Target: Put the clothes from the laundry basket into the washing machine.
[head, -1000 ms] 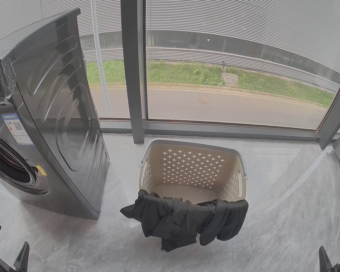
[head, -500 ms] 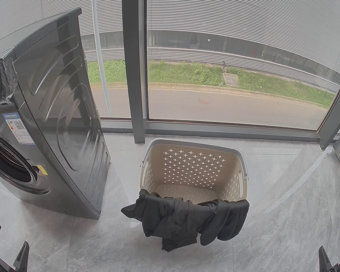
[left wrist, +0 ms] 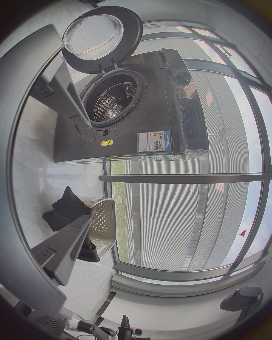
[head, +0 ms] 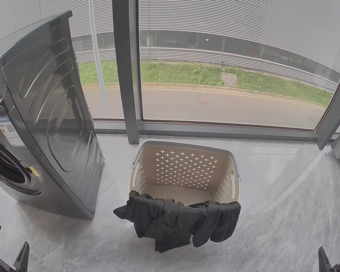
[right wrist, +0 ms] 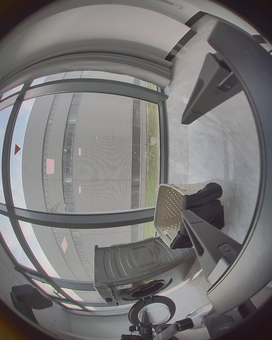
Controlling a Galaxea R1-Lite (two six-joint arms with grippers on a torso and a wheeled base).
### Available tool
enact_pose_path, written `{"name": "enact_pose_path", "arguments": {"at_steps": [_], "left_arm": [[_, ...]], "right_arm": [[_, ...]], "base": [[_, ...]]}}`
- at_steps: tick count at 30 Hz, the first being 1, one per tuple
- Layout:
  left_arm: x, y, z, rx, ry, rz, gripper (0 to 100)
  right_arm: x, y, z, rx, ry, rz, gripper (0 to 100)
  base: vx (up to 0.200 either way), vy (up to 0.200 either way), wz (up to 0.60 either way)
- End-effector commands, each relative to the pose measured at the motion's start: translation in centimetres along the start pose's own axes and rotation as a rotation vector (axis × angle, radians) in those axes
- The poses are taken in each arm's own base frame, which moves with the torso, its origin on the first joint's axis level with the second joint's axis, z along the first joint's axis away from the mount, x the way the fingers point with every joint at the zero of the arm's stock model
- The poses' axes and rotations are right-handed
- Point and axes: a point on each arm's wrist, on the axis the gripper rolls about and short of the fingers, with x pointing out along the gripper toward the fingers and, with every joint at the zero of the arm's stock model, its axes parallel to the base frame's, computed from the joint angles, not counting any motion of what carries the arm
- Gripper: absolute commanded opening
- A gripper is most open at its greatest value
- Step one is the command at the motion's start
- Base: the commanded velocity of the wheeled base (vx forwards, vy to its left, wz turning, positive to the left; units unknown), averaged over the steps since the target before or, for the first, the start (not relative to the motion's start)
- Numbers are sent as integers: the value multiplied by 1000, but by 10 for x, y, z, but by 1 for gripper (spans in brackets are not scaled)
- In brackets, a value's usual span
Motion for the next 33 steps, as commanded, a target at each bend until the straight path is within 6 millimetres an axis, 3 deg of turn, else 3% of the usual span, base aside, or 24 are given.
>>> {"name": "enact_pose_path", "arguments": {"at_steps": [1,9,10,12,13,15,18,19,21,24,25,26,30,32,33], "left_arm": [[0,0,-5,1,-2,1,100],[0,0,-5,-2,-2,-1,100],[0,0,-5,-2,-2,-1,100],[0,0,-5,-7,-2,-1,100],[0,0,-5,-7,-2,-1,100],[0,0,-5,-3,-2,-2,100],[0,0,-5,-5,-2,-2,100],[0,0,-5,-5,-2,-2,100],[0,0,-5,-7,-2,-2,100],[0,0,-5,-11,-2,-2,100],[0,0,-5,-10,-2,-2,100],[0,0,-5,-10,-2,-2,100],[0,0,-5,-10,-2,-2,100],[0,0,-5,-10,-2,-2,100],[0,0,-5,-10,-2,-2,100]], "right_arm": [[0,0,-5,-2,0,0,100],[0,0,-5,-11,-1,11,100],[-2,0,5,-22,-60,15,100],[-23,-1,63,-20,-322,-3,100],[-29,-2,93,-14,-365,-6,100],[-14,-3,113,6,-259,19,100],[10,-3,90,95,-24,122,100],[10,-3,90,95,-24,122,100],[45,2,72,160,234,221,100],[81,11,69,191,393,244,100],[86,12,68,189,410,244,100],[108,18,63,180,467,252,100],[132,24,57,171,494,258,100],[157,30,47,142,526,262,100],[158,30,47,141,527,262,100]], "base": [[0,0,0],[0,0,0],[0,0,0],[0,0,0],[0,0,0],[0,0,0],[0,0,0],[0,0,0],[0,0,0],[0,0,0],[0,0,0],[0,0,0],[0,0,0],[0,0,0],[0,0,0]]}}
